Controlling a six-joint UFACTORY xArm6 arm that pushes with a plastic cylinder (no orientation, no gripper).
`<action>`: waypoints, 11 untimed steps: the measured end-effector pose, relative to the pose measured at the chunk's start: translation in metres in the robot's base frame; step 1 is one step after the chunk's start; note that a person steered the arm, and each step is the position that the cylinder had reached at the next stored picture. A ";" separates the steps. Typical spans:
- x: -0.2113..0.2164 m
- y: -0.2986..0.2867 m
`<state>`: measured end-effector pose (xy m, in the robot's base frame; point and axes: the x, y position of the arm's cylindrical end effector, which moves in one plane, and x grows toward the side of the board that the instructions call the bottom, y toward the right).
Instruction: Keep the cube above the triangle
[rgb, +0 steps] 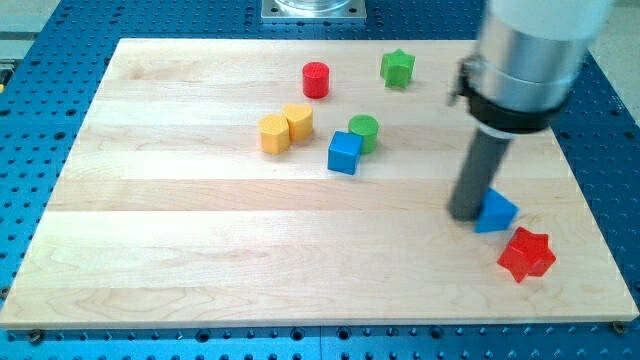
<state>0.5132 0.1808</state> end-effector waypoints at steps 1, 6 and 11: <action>-0.001 0.002; -0.086 -0.169; -0.088 -0.014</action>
